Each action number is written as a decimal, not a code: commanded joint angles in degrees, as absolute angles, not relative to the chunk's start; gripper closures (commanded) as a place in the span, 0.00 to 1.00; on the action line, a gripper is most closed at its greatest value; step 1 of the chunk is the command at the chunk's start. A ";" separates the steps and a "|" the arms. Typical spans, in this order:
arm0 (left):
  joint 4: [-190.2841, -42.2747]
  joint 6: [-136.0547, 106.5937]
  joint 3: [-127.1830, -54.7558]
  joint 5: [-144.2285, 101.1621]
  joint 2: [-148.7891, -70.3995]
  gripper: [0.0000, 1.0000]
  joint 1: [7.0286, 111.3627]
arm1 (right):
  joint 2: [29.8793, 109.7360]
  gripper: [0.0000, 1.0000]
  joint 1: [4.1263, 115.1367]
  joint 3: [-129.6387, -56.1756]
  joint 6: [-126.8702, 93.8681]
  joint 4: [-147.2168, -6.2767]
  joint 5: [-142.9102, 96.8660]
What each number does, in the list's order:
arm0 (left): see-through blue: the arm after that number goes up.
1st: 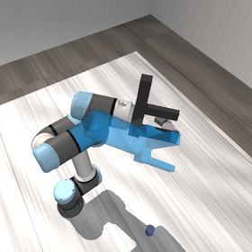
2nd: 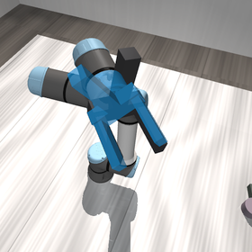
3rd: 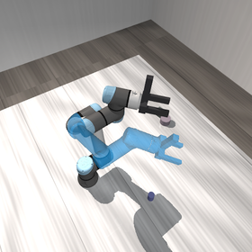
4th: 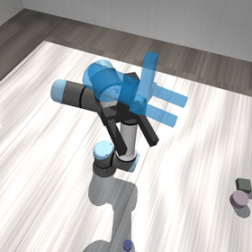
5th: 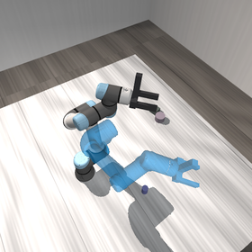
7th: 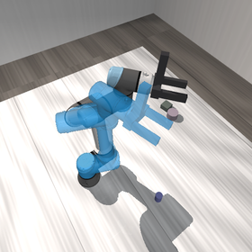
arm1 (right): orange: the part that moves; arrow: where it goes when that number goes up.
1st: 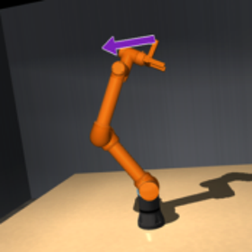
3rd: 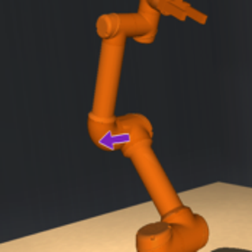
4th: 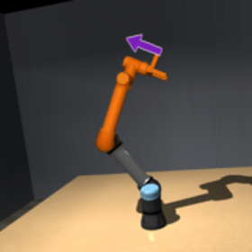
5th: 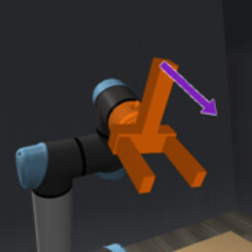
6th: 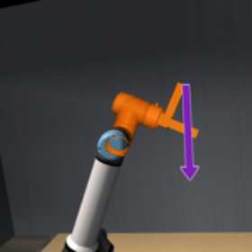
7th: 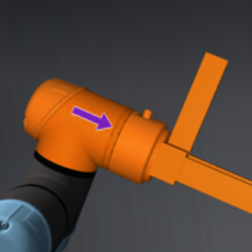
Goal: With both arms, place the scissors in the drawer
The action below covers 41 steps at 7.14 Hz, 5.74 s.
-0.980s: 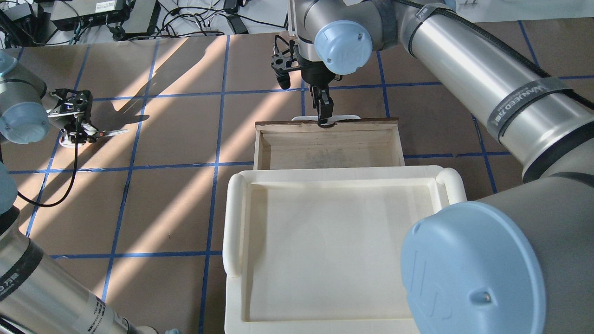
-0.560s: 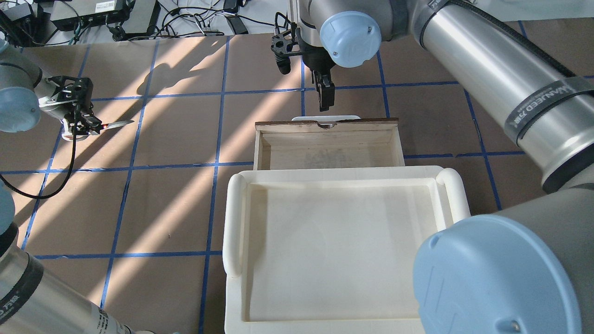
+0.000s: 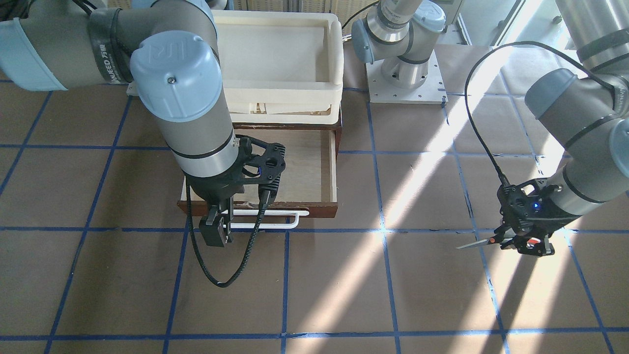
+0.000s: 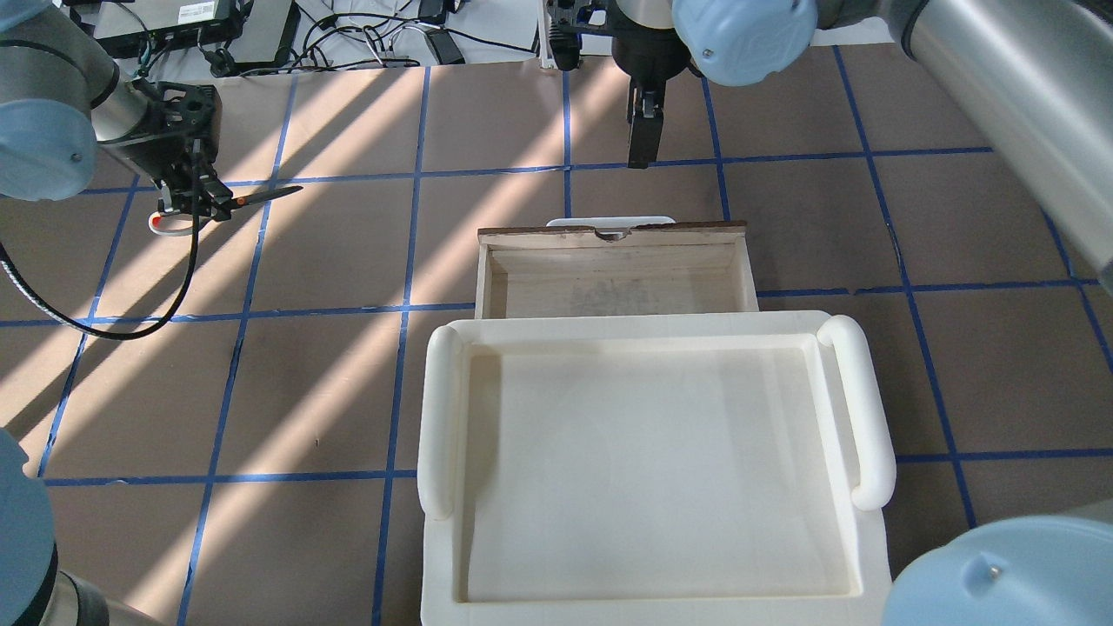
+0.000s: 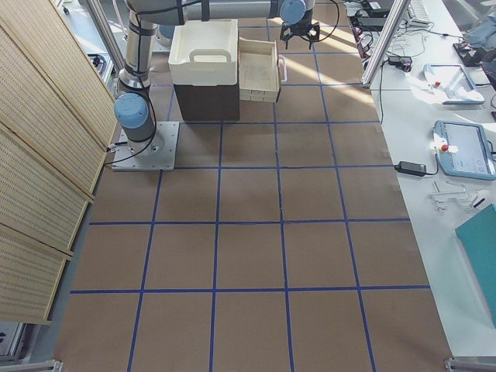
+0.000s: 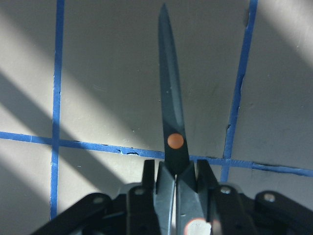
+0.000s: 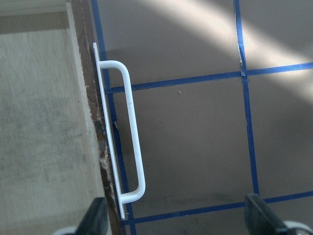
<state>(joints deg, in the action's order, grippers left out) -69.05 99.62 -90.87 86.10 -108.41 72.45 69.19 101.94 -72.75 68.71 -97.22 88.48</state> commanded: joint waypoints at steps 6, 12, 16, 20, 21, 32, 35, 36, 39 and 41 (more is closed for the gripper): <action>-72.95 71.23 -91.05 85.96 -102.65 1.00 96.04 | 90.70 0.00 97.21 -85.52 18.64 -85.19 89.38; -72.95 51.07 -91.93 85.52 -103.79 1.00 111.51 | 92.46 0.00 97.29 -85.61 -4.92 -84.20 89.38; -72.95 54.47 -92.46 84.99 -105.20 1.00 114.17 | 92.64 0.00 97.38 -85.61 -7.12 -85.25 89.21; -72.16 57.66 -93.07 84.90 -108.01 1.00 114.17 | 92.72 0.00 97.47 -85.69 -7.12 -85.25 88.77; -72.16 57.57 -93.42 84.90 -108.10 1.00 114.17 | 92.64 0.00 97.38 -85.69 -7.03 -85.25 89.03; -79.78 25.76 -91.33 82.96 -97.23 0.00 105.59 | 92.46 0.00 97.38 -85.78 -6.33 -85.08 88.86; -82.44 12.56 -90.79 87.36 -93.27 0.00 98.89 | 92.29 0.00 97.38 -85.78 -6.25 -85.08 88.59; -83.75 11.35 -90.70 87.54 -91.86 0.00 97.05 | 92.37 0.00 97.47 -85.78 -6.15 -84.99 88.85; -84.63 11.08 -90.70 88.94 -87.90 0.00 88.34 | 92.37 0.00 97.38 -85.78 -6.06 -84.99 88.68; -84.99 11.16 -91.40 88.60 -86.93 0.00 85.18 | 92.29 0.00 97.38 -85.78 -6.06 -84.99 88.34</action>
